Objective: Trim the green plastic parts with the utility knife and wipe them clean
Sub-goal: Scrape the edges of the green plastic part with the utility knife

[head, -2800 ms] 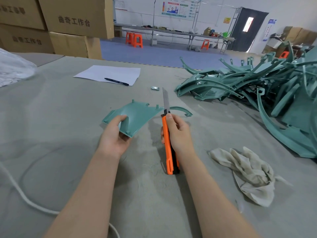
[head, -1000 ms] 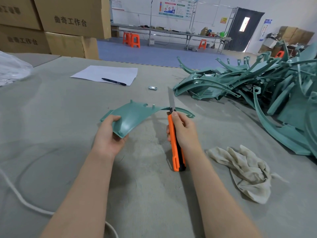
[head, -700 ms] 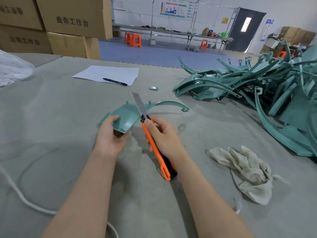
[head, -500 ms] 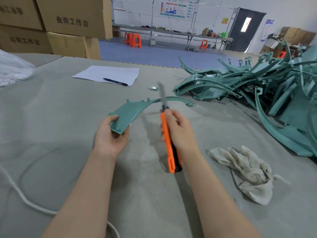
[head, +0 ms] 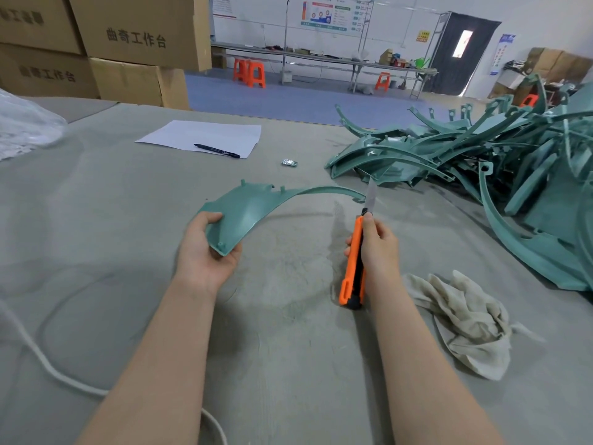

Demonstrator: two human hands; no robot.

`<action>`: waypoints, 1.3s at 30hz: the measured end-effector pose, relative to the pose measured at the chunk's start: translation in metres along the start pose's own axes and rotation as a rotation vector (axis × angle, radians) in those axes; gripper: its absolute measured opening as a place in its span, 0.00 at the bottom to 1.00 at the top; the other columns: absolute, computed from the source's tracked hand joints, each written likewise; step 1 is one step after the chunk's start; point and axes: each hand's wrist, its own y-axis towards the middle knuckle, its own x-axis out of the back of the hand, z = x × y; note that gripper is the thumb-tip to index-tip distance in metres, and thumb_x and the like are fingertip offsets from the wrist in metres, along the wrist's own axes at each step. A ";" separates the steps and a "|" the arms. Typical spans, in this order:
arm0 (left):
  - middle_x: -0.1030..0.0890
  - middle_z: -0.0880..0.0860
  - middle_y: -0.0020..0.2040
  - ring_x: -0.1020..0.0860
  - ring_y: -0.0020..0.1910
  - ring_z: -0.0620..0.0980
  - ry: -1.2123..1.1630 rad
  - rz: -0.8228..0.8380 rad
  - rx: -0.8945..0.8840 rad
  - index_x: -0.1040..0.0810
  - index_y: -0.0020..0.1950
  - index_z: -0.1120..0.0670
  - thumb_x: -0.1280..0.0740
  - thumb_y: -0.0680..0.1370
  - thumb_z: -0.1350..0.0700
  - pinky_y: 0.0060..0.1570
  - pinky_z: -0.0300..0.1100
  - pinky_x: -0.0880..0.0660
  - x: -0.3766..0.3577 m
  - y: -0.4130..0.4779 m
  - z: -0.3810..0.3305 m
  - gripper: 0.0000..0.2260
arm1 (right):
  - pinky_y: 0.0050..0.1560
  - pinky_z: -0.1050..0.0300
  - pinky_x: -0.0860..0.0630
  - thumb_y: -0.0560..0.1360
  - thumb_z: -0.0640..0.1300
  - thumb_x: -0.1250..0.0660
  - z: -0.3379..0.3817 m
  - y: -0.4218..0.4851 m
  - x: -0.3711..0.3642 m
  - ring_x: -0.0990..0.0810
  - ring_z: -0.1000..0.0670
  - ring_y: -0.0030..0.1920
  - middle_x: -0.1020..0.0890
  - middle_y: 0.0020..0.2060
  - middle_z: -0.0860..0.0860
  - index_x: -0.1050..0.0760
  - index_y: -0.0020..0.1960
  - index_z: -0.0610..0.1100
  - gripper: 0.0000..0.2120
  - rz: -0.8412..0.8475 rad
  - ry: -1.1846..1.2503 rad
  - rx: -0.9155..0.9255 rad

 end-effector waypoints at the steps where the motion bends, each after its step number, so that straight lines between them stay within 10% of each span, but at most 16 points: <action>1: 0.21 0.50 0.44 0.22 0.33 0.45 0.006 0.005 -0.007 0.24 0.48 0.53 0.39 0.77 0.62 0.26 0.31 0.26 0.000 0.000 0.000 0.06 | 0.26 0.58 0.29 0.82 0.50 0.42 0.000 0.000 -0.001 0.27 0.52 0.22 0.23 0.29 0.47 0.26 0.47 0.47 0.10 0.002 0.001 0.003; 9: 0.31 0.60 0.72 0.23 0.28 0.44 -0.004 0.055 -0.002 0.28 0.59 0.52 0.40 0.78 0.62 0.23 0.31 0.27 0.003 0.001 -0.003 0.11 | 0.25 0.60 0.31 0.82 0.50 0.42 0.001 -0.004 -0.002 0.27 0.52 0.23 0.23 0.29 0.47 0.24 0.47 0.48 0.11 0.045 0.054 0.024; 15: 0.22 0.52 0.45 0.22 0.30 0.46 -0.014 0.065 0.014 0.28 0.57 0.53 0.40 0.78 0.61 0.22 0.31 0.28 0.003 -0.001 -0.006 0.09 | 0.23 0.61 0.31 0.82 0.50 0.41 0.003 -0.006 -0.002 0.28 0.52 0.23 0.24 0.29 0.47 0.24 0.47 0.48 0.10 0.092 0.078 0.033; 21: 0.19 0.49 0.38 0.21 0.36 0.46 0.130 -0.035 -0.022 0.23 0.44 0.52 0.37 0.76 0.62 0.27 0.31 0.26 -0.003 -0.004 0.001 0.07 | 0.24 0.63 0.30 0.82 0.49 0.41 0.005 -0.017 -0.017 0.29 0.52 0.23 0.26 0.30 0.44 0.25 0.47 0.43 0.12 0.280 -0.040 0.105; 39: 0.16 0.52 0.35 0.19 0.38 0.48 0.004 -0.086 -0.052 0.23 0.47 0.56 0.37 0.77 0.63 0.35 0.35 0.22 -0.003 0.001 0.003 0.05 | 0.25 0.60 0.28 0.81 0.48 0.39 0.003 -0.047 -0.047 0.28 0.53 0.25 0.26 0.29 0.46 0.23 0.53 0.41 0.11 0.499 -0.123 0.205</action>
